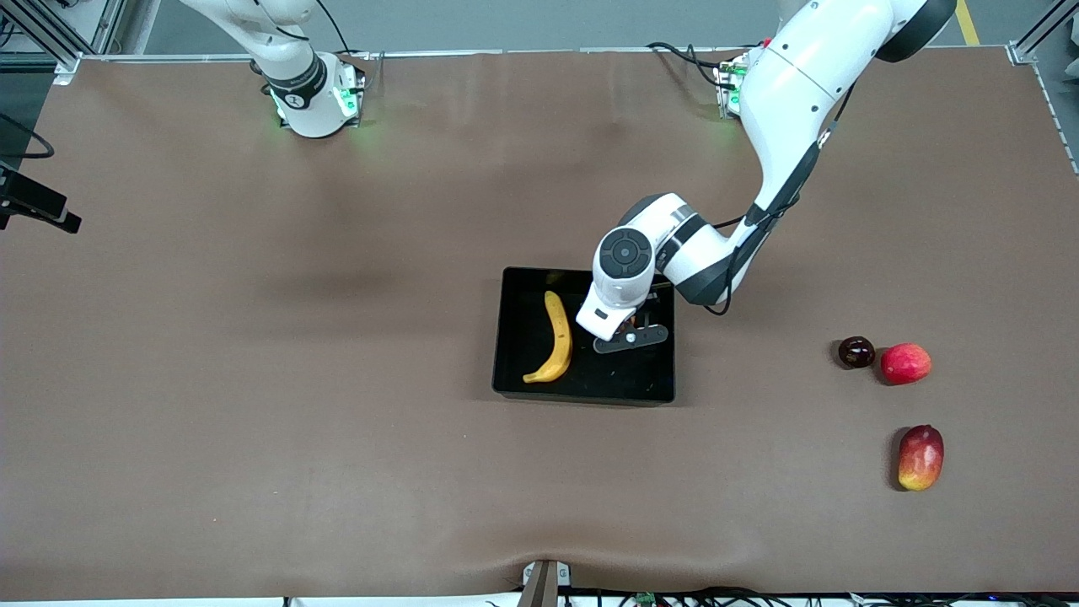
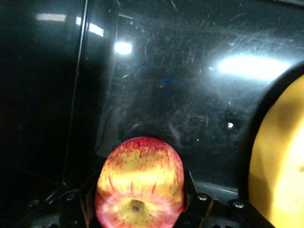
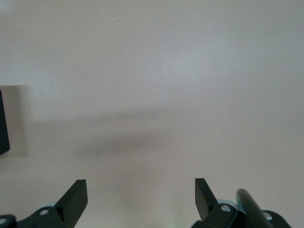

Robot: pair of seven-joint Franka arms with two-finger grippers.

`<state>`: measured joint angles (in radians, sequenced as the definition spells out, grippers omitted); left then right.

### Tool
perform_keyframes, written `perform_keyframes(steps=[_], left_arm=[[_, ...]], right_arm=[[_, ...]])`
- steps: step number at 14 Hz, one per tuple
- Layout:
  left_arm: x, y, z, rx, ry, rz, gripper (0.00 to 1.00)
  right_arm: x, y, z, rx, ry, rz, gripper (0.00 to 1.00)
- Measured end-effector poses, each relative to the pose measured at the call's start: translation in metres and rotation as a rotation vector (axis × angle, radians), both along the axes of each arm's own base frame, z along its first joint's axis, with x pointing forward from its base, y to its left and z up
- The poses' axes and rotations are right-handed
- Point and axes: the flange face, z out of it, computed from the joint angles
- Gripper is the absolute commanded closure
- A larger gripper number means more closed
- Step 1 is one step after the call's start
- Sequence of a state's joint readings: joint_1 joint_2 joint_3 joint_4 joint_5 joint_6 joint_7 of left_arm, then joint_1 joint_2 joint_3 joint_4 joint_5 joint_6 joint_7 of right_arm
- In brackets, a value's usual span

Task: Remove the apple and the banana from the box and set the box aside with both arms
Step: 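Lower the left gripper and grasp the red-yellow apple, then lift the apple out of the tray toward the mango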

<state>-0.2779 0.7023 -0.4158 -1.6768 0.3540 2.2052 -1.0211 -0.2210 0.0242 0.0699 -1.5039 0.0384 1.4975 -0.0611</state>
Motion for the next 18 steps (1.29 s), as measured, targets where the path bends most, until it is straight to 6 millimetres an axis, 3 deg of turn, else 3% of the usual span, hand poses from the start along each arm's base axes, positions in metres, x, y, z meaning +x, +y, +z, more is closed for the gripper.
perform_keyframes(steps=[3,7,10,12,14,18], left_arm=[[0.019,0.01,0.038,-0.006,-0.046,0.009,1.0],[0.047,0.031,0.126,0.043,-0.079,-0.001,1.0],[0.073,0.071,0.167,0.055,-0.089,-0.04,1.0],[0.095,0.12,0.172,0.055,-0.076,-0.069,1.0],[0.115,0.177,0.164,0.06,-0.042,-0.092,1.0],[0.141,0.304,0.108,0.031,0.024,-0.123,1.0]], right_arm=[[0.0,0.0,0.0,0.0,0.0,0.0,0.0],[-0.002,0.0,0.0,0.002,0.016,0.001,0.0],[-0.003,0.0,0.0,0.003,0.021,0.0,0.0],[-0.003,0.001,0.002,0.003,0.018,0.001,0.0],[-0.002,0.003,0.002,0.004,0.018,0.006,0.0],[0.011,0.0,-0.021,0.012,0.053,0.006,0.0]])
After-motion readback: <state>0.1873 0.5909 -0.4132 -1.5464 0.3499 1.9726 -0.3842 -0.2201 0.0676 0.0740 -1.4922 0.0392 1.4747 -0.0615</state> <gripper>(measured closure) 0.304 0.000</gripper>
